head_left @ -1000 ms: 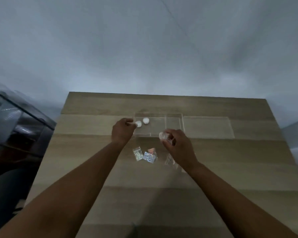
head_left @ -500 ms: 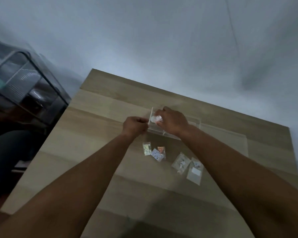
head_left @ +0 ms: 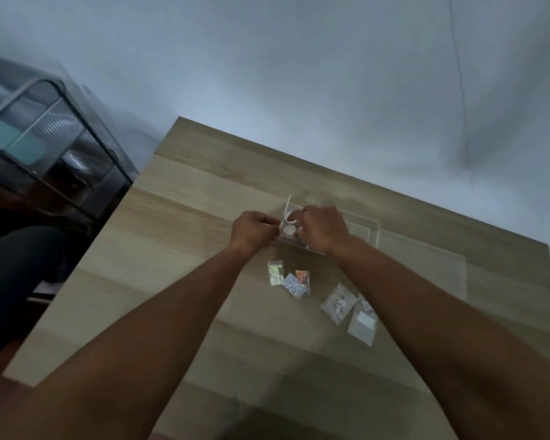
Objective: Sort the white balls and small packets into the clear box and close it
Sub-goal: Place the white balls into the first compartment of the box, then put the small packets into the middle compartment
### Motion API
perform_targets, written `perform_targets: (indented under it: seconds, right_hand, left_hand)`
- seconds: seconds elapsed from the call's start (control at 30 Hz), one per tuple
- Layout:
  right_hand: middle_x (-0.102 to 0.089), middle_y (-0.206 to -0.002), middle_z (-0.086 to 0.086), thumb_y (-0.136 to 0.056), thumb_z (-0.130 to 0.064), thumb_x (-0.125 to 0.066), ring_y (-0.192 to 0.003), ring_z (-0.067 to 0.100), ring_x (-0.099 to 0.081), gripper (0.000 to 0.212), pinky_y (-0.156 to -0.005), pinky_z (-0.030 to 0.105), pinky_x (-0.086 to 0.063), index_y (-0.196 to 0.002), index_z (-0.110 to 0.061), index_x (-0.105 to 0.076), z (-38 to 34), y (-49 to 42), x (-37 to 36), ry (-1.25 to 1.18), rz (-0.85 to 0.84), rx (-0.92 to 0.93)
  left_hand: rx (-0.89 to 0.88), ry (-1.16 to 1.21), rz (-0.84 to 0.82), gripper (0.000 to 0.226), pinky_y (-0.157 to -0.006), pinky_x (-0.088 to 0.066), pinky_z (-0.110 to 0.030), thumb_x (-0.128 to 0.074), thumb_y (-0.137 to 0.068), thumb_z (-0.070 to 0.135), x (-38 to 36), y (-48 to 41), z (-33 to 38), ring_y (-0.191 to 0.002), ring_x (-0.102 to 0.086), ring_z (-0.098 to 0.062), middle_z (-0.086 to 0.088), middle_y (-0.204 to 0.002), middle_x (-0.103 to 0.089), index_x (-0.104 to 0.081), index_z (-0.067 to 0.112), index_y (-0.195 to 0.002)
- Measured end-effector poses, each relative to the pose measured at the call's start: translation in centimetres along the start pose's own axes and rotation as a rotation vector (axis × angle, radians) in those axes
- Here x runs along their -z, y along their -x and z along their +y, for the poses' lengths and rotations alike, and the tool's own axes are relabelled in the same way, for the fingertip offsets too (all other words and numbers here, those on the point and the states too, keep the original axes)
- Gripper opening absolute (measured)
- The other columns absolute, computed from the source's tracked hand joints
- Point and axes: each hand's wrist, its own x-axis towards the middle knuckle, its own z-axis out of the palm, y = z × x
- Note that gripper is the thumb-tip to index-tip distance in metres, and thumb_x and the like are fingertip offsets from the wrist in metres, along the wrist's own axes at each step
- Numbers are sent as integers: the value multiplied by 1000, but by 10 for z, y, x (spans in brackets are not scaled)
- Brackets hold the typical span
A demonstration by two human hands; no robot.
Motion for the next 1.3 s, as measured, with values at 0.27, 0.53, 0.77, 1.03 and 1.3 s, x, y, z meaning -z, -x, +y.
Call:
perform_targets:
  seconds: [0.27, 0.53, 0.77, 1.03, 1.3]
  right_hand:
    - [-72, -112, 3, -90, -17, -57, -99, 22, -66, 20, -80, 27, -47, -103, -20, -72, 3, 21, 3, -560, 130, -254]
    - [-68, -73, -3, -82, -36, -68, -63, 11, -58, 16, -57, 21, -41, -79, -20, -68, -29, 92, -10, -728, 250, -405]
    - [-57, -106, 10, -74, -39, -74, -95, 27, -60, 41, -76, 32, -44, -99, -9, -63, -48, 116, -48, -706, 7, -697]
    - [-51, -115, 7, -81, -29, -69, -98, 28, -61, 26, -83, 41, -51, -100, -12, -64, -57, 114, -49, -657, -7, -727]
    - [-63, -77, -7, -77, -20, -68, -78, 17, -61, 15, -70, 33, -45, -74, -27, -55, -57, 121, -49, -825, 59, -711]
  left_hand:
    - [-6, -51, 35, 17, -69, -62, -34, -70, -80, 12, 2, 7, 1, -56, -66, -20, -12, -71, -71, -76, 6, -94]
    - [-185, -430, 33, 36, -83, -55, -37, -63, -85, 49, 4, 30, -23, -95, -69, -24, -6, -101, -75, -72, 19, -102]
    - [-258, -704, -47, 33, -93, -51, -39, -73, -74, 27, 0, 47, -45, -108, -60, -31, -11, -113, -61, -69, 22, -106]
    - [-190, -699, -46, 15, -73, -43, -29, -72, -74, 24, 3, 45, -49, -94, -63, -31, -14, -105, -62, -71, 15, -86]
    - [-199, -644, -73, 14, -67, -43, -26, -69, -78, 25, 16, 45, -48, -89, -70, -27, -10, -89, -77, -78, 15, -82]
